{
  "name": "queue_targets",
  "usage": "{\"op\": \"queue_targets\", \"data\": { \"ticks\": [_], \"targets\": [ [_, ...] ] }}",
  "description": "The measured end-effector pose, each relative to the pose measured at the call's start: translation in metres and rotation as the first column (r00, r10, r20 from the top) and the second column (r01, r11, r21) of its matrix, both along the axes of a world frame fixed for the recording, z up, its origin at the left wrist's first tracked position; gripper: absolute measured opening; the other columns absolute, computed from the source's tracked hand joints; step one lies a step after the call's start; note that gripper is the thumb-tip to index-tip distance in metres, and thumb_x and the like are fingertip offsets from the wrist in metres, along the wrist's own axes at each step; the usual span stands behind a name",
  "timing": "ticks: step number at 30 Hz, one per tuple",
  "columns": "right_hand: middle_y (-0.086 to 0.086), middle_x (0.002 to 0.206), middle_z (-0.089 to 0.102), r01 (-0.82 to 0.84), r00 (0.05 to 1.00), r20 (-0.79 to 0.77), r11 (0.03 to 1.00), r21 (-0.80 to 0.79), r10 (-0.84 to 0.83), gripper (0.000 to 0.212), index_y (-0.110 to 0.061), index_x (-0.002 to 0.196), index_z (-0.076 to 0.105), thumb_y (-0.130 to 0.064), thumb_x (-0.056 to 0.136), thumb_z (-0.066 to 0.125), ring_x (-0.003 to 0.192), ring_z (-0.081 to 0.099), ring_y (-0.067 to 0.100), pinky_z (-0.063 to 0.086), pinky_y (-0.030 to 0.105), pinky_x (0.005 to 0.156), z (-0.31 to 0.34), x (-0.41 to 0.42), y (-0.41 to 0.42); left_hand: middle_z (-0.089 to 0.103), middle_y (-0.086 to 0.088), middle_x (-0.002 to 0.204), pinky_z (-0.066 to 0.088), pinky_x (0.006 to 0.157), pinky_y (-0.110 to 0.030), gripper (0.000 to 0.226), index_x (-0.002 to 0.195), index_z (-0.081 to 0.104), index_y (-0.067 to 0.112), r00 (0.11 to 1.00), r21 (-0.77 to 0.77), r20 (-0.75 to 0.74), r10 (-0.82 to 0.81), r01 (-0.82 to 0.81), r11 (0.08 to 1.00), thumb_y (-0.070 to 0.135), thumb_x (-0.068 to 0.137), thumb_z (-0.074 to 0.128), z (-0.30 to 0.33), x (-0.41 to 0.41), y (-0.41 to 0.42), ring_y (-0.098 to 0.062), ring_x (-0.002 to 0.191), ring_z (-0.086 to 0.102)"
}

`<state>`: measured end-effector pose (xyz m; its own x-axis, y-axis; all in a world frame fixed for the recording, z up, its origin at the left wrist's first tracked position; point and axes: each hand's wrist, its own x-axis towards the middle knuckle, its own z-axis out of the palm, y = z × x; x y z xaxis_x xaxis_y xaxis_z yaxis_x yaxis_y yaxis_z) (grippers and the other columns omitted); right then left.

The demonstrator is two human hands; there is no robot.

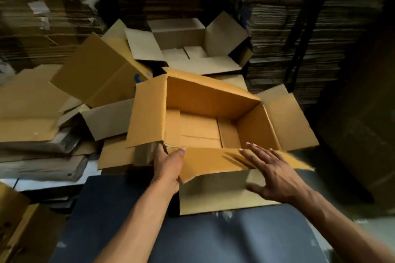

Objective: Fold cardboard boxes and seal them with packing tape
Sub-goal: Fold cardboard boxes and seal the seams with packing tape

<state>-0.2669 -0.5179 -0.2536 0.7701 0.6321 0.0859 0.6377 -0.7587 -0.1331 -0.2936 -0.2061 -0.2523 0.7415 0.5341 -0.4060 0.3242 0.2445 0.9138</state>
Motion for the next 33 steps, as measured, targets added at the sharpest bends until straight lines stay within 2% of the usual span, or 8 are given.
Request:
{"op": "queue_targets", "data": {
  "ticks": [3, 6, 9, 13, 17, 26, 30, 33],
  "targets": [
    [-0.001, 0.155, 0.051, 0.034, 0.991, 0.122, 0.991, 0.131, -0.050, 0.065, -0.042, 0.157, 0.032, -0.030, 0.101, 0.063, 0.139, 0.052, 0.021, 0.054, 0.050, 0.102, -0.021, -0.026, 0.021, 0.053, -0.004, 0.145, 0.055, 0.098, -0.055, 0.077, 0.154, 0.033, 0.035, 0.999, -0.142, 0.012, -0.039, 0.040, 0.989, 0.023, 0.093, 0.077, 0.002, -0.028, 0.004, -0.026, 0.114, 0.062],
    [0.002, 0.131, 0.071, 0.084, 0.935, 0.314, 0.963, 0.255, -0.164, 0.047, -0.028, 0.135, 0.067, -0.001, 0.096, 0.060, 0.115, 0.070, 0.026, 0.063, 0.049, 0.078, -0.003, -0.028, 0.038, 0.049, -0.008, 0.146, 0.055, 0.099, -0.051, 0.087, 0.161, 0.020, 0.031, 0.991, -0.215, 0.071, -0.111, 0.124, 0.969, 0.013, 0.094, 0.074, 0.018, -0.030, 0.018, -0.029, 0.118, 0.058],
    [0.004, 0.125, 0.073, 0.030, 0.910, 0.400, 0.979, 0.204, -0.111, 0.035, -0.022, 0.129, 0.071, -0.015, 0.100, 0.053, 0.103, 0.074, 0.029, 0.063, 0.046, 0.072, 0.039, -0.032, 0.054, 0.048, -0.012, 0.144, 0.058, 0.089, -0.045, 0.096, 0.160, 0.017, 0.040, 0.978, -0.228, 0.144, -0.151, 0.181, 0.957, 0.013, 0.091, 0.076, 0.043, -0.031, 0.041, -0.031, 0.118, 0.059],
    [0.006, 0.127, 0.073, -0.031, 0.869, 0.491, 0.984, 0.177, -0.061, 0.043, -0.018, 0.127, 0.073, -0.012, 0.086, 0.081, 0.111, 0.072, 0.028, 0.062, 0.047, 0.086, 0.086, -0.051, 0.060, 0.061, -0.007, 0.137, 0.058, 0.087, -0.046, 0.071, 0.144, 0.043, 0.034, 0.936, -0.131, 0.308, -0.172, 0.220, 0.967, 0.022, 0.085, 0.081, 0.073, -0.061, 0.060, -0.029, 0.117, 0.063],
    [0.001, 0.131, 0.071, -0.113, 0.840, 0.542, 0.978, 0.174, 0.000, 0.036, -0.021, 0.128, 0.073, -0.007, 0.097, 0.061, 0.118, 0.069, 0.024, 0.058, 0.046, 0.094, 0.096, -0.086, 0.070, 0.070, -0.003, 0.126, 0.060, 0.080, -0.040, 0.057, 0.142, 0.049, 0.028, 0.916, -0.162, 0.389, -0.103, 0.178, 0.971, 0.013, 0.093, 0.074, 0.069, -0.127, 0.062, -0.023, 0.110, 0.069],
    [-0.008, 0.128, 0.072, -0.242, 0.933, 0.306, 0.959, 0.145, 0.190, 0.056, -0.031, 0.129, 0.069, 0.002, 0.084, 0.071, 0.115, 0.069, 0.016, 0.056, 0.040, 0.084, 0.017, -0.190, 0.068, 0.075, -0.008, 0.117, 0.060, 0.075, -0.038, 0.048, 0.136, 0.060, 0.023, 0.990, -0.304, 0.118, -0.082, 0.114, 0.946, 0.007, 0.092, 0.073, -0.003, -0.259, 0.060, -0.029, 0.111, 0.069],
    [-0.015, 0.130, 0.069, -0.353, 0.922, 0.200, 0.932, 0.083, 0.332, 0.050, -0.037, 0.135, 0.062, -0.015, 0.090, 0.066, 0.115, 0.066, 0.008, 0.057, 0.035, 0.088, 0.009, -0.226, 0.053, 0.074, -0.009, 0.114, 0.058, 0.081, -0.044, 0.052, 0.133, 0.063, 0.026, 0.997, -0.186, -0.052, -0.060, 0.050, 0.981, 0.023, 0.084, 0.082, -0.019, -0.321, 0.041, -0.032, 0.109, 0.068],
    [-0.016, 0.129, 0.068, -0.469, 0.879, 0.123, 0.882, 0.054, 0.460, 0.043, -0.038, 0.139, 0.056, -0.026, 0.098, 0.051, 0.113, 0.065, 0.006, 0.057, 0.029, 0.089, 0.009, -0.255, 0.050, 0.065, -0.009, 0.122, 0.053, 0.083, -0.044, 0.072, 0.138, 0.049, 0.030, 0.988, -0.109, -0.153, 0.014, -0.031, 0.994, 0.033, 0.077, 0.087, -0.032, -0.363, 0.036, -0.030, 0.111, 0.062]
  ]
}}
